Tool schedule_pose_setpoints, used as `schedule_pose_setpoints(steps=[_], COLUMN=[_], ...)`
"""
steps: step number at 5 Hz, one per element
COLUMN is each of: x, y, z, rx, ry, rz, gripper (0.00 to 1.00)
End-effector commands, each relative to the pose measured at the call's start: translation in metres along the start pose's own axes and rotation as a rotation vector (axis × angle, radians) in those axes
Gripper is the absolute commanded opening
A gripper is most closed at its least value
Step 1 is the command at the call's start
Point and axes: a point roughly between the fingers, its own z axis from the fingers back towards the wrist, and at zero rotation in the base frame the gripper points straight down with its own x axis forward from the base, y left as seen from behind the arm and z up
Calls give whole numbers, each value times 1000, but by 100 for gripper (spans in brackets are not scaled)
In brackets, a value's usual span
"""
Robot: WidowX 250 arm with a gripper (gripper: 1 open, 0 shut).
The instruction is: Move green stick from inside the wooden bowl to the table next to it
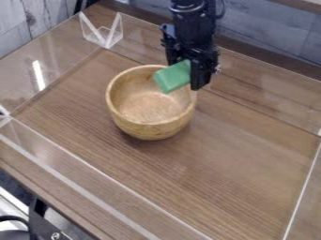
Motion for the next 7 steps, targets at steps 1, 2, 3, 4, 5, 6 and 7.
schedule_pose_setpoints(steps=[1, 2, 3, 4, 5, 6, 7], x=[12, -2, -16, -26, -30, -44, -60], y=[-4, 3, 12, 6, 2, 1, -2], z=[37, 41, 47, 54, 60, 53, 41], rx=[23, 9, -1, -1, -6, -7, -10], ry=[-80, -78, -81, -87, -87, -88, -84], rz=[-45, -107, -158, -163, -183, -183, -184], gripper=[0, 0, 0, 0, 0, 0, 0])
